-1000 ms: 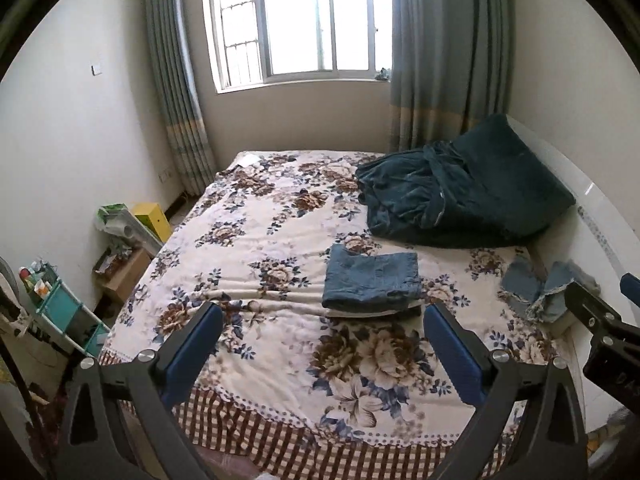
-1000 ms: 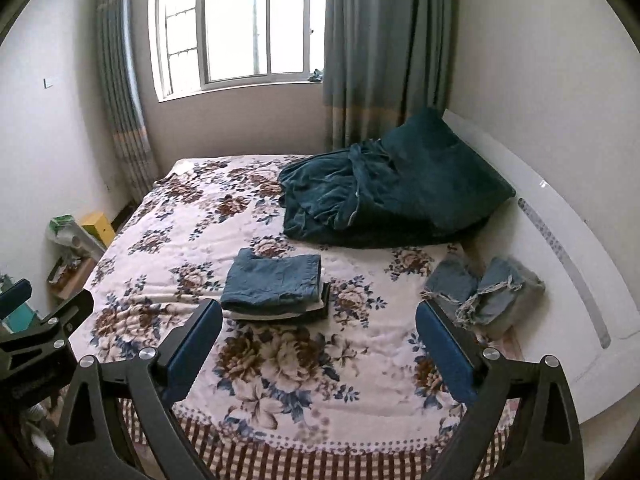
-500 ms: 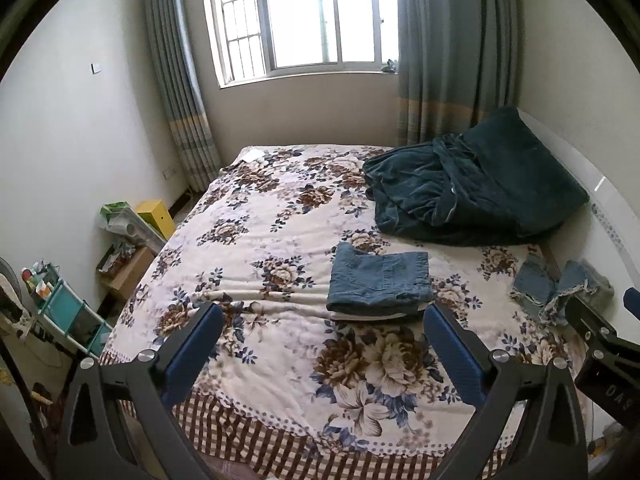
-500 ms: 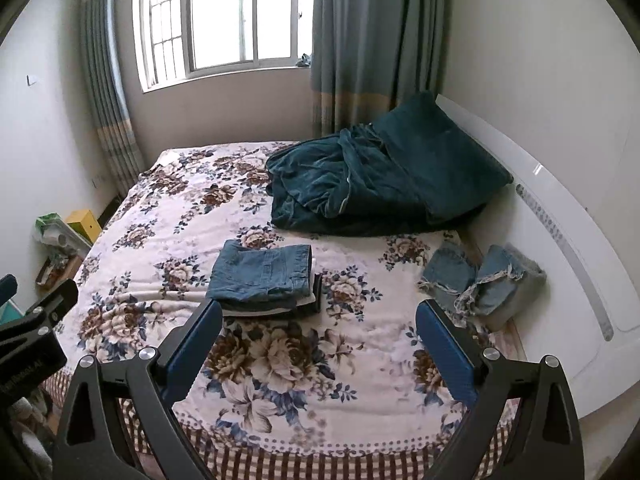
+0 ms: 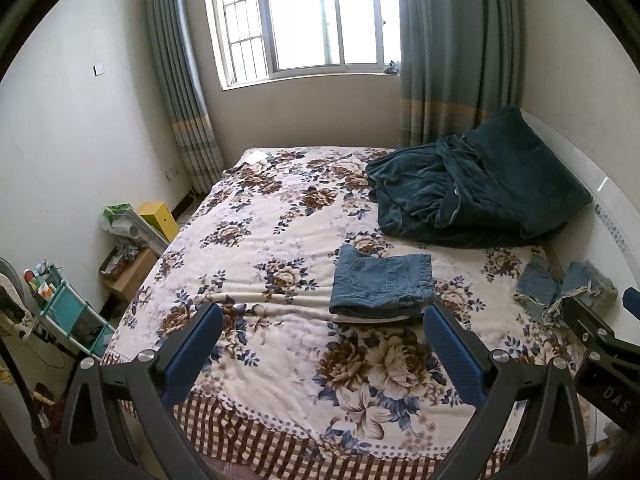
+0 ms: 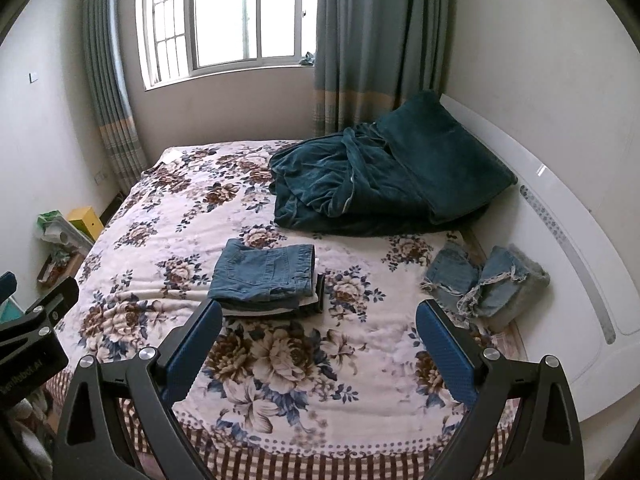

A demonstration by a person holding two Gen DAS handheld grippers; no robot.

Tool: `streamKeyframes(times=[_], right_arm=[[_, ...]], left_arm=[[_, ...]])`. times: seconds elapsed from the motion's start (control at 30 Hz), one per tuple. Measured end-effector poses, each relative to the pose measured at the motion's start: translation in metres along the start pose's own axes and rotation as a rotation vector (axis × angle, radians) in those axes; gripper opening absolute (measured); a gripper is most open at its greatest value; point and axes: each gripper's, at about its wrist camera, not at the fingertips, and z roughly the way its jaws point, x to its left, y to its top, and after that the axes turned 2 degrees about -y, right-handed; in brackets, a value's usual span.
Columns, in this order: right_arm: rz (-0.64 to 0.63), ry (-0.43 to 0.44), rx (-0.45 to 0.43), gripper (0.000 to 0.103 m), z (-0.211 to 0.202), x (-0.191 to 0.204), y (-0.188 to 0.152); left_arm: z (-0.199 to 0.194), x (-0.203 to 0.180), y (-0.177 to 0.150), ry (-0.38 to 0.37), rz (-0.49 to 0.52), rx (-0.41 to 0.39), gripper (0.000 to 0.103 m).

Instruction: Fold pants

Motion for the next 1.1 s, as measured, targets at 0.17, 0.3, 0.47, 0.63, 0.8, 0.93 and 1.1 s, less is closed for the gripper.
streamKeyframes(times=[0.17, 0.3, 0.47, 0.63, 0.8, 0.93, 1.1], right_arm=[[0.001, 0.002, -0.003, 0.100, 0.001, 0.001, 0.000], [-0.001, 0.007, -0.002, 0.100, 0.001, 0.003, 0.001], [-0.002, 0.011, 0.003, 0.100, 0.001, 0.005, -0.001], [-0.002, 0.020, 0.009, 0.100, 0.001, 0.009, -0.005], [0.000, 0.019, 0.003, 0.100, -0.002, 0.008, -0.006], [0.001, 0.032, 0.002, 0.100, -0.003, 0.009, -0.005], [0.002, 0.047, 0.008, 0.102, -0.002, 0.010, -0.006]], left_arm=[[-0.001, 0.001, 0.000, -0.004, -0.005, 0.005, 0.103], [-0.001, 0.004, -0.001, -0.004, -0.012, 0.010, 0.103], [-0.001, 0.006, -0.003, -0.003, -0.013, 0.014, 0.103], [-0.002, 0.007, -0.006, -0.006, -0.015, 0.021, 0.103], [-0.003, 0.008, -0.008, -0.006, -0.015, 0.021, 0.103], [-0.004, 0.009, -0.008, -0.004, -0.015, 0.014, 0.103], [-0.006, 0.012, -0.009, -0.003, -0.015, 0.009, 0.103]])
